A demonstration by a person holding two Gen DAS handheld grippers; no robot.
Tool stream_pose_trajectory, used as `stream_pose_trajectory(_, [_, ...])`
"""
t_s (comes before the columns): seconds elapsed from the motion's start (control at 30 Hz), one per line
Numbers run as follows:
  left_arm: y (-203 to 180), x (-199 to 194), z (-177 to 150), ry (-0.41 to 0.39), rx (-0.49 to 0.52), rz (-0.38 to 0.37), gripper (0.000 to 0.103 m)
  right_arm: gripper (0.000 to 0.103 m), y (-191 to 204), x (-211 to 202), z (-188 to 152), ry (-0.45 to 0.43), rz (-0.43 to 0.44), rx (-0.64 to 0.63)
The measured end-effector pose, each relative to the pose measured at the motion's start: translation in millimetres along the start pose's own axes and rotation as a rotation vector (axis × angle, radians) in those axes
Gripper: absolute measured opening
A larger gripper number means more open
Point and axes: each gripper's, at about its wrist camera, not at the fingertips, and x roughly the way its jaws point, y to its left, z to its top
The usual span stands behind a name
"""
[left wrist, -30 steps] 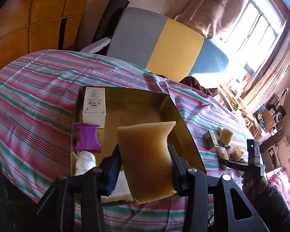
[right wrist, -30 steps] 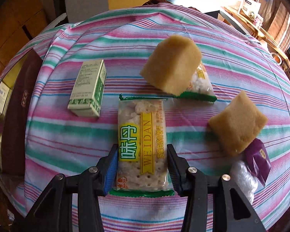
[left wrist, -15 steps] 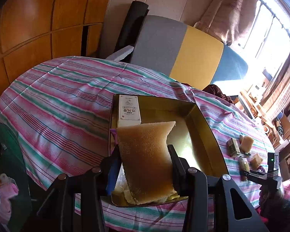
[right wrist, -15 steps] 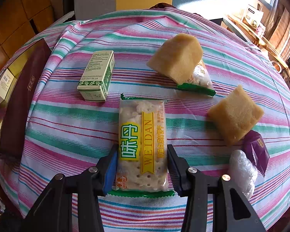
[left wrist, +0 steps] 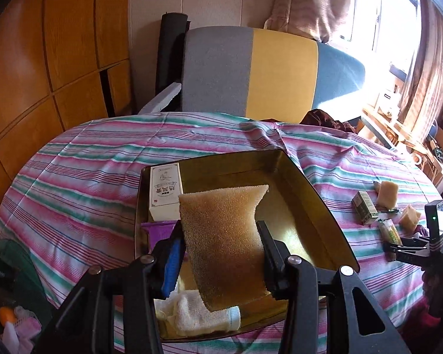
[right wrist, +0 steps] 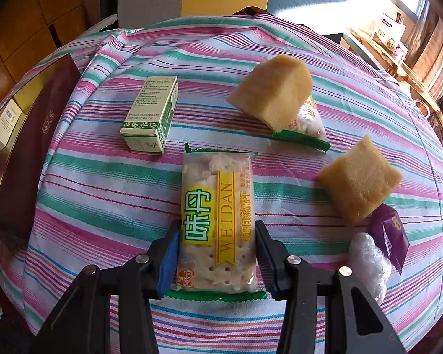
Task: Organize objects
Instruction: 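Lower the yellow sponge into the gold tray and open the left tool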
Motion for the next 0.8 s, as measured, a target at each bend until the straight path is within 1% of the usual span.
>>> stream_pose_trajectory(0.13, [-8, 12, 2, 0.024, 0.018, -0.012, 0.046, 0.048, 0, 1, 0, 0.002, 0.001, 0.0])
stream_pose_trajectory(0.27, [-12, 30, 3, 0.075, 0.013, -0.043, 0.046, 0.048, 3, 2, 2, 0.002, -0.001, -0.004])
stream_pose_trajectory(0.33, [-10, 44, 6, 0.121, -0.013, -0.085, 0.046, 0.048, 3, 3, 3, 0.001, -0.001, -0.007])
stream_pose_trajectory(0.43, [2, 66, 17, 0.185, -0.103, -0.159, 0.046, 0.048, 3, 3, 2, 0.001, -0.002, -0.007])
stream_pose_trajectory(0.47, [6, 73, 22, 0.193, -0.127, -0.166, 0.046, 0.048, 3, 3, 2, 0.001, -0.002, -0.007])
stream_pose_trajectory(0.57, [15, 89, 40, 0.184, -0.155, -0.153, 0.046, 0.048, 3, 3, 3, 0.002, -0.001, -0.008])
stream_pose_trajectory(0.6, [18, 97, 46, 0.19, -0.16, -0.144, 0.046, 0.048, 3, 4, 3, 0.002, -0.001, -0.009])
stream_pose_trajectory(0.67, [21, 114, 55, 0.214, -0.174, -0.152, 0.046, 0.047, 2, 4, 3, 0.003, -0.002, -0.013])
stream_pose_trajectory(0.8, [24, 151, 67, 0.252, -0.174, -0.088, 0.046, 0.048, 1, 4, 3, 0.005, -0.002, -0.015])
